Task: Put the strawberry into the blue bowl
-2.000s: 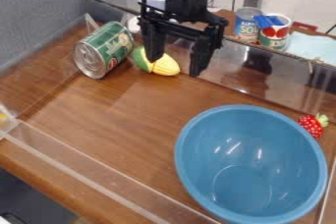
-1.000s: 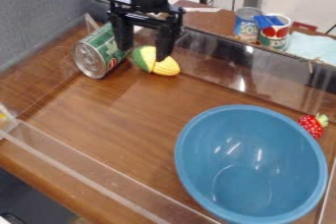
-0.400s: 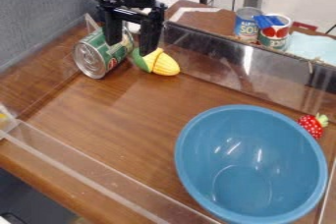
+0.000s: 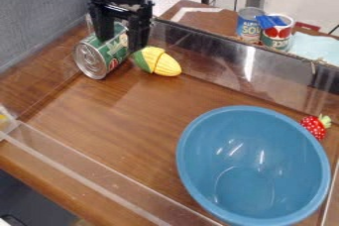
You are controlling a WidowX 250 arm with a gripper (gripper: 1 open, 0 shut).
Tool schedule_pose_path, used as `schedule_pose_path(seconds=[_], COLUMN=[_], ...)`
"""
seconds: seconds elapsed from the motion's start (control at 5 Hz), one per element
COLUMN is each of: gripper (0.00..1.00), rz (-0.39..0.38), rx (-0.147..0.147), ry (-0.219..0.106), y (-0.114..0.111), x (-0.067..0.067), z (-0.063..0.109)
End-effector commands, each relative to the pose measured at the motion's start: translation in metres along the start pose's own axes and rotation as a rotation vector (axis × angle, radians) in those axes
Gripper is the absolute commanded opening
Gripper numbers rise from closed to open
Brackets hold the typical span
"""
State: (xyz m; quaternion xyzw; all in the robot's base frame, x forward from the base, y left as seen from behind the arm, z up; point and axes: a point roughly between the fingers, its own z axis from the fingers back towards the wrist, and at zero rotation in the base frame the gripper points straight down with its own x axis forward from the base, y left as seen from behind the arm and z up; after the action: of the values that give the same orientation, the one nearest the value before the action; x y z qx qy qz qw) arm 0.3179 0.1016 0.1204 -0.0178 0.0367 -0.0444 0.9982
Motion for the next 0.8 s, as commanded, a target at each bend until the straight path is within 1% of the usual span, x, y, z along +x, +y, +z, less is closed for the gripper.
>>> schedule_pose_path(seconds=[0.0,0.4,0.6], gripper=[1.0,1.0,1.0], rz=[0.011,0.019,-0.008], rx=[0.019,0.013,0.014], ry=[-0.056,-0.07,-0.073], y=[0.009,0.014,0.008], x=[0.013,0.034,0.032], z=[0.013,0.007,0.005])
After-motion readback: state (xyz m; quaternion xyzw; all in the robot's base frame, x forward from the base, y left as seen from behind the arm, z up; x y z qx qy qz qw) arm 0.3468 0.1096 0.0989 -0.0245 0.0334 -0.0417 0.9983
